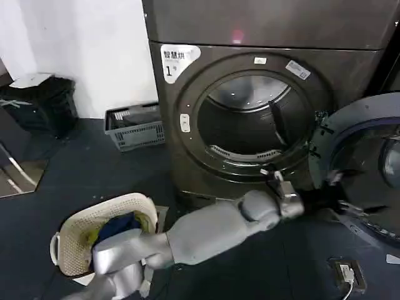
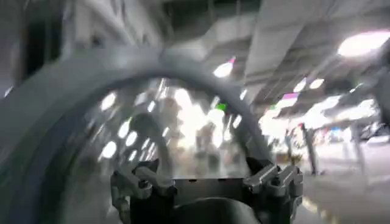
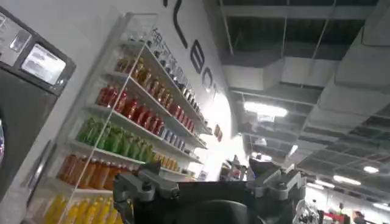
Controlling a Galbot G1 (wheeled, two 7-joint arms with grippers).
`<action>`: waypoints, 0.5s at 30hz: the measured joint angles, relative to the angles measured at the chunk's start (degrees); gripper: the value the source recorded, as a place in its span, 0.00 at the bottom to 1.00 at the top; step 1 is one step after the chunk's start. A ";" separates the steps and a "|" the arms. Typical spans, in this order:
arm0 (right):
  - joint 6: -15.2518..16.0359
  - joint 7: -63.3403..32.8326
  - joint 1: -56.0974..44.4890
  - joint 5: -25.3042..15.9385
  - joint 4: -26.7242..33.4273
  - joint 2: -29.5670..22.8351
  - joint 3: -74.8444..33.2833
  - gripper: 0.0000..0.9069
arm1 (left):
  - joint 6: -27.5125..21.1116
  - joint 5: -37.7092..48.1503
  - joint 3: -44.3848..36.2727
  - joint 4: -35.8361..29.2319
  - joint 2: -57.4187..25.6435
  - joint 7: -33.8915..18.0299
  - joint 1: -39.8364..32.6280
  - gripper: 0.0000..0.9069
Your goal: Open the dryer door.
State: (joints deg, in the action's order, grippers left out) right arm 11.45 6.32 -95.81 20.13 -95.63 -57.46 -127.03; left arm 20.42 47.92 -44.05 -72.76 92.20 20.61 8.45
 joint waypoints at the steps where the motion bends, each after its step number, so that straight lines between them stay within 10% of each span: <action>1: 0.00 0.06 0.10 -0.11 -0.17 -0.07 0.19 1.00 | 1.33 0.74 -0.38 -1.38 0.00 0.09 -0.34 1.00; 15: -0.33 0.58 1.14 -4.09 -1.46 0.25 -0.10 1.00 | 7.75 -3.17 -4.60 -20.34 -26.36 -2.36 -1.15 1.00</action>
State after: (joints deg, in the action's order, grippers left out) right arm 11.13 6.90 -94.67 16.04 -97.08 -57.21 -127.14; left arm 28.18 44.75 -48.64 -93.10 65.84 18.25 7.30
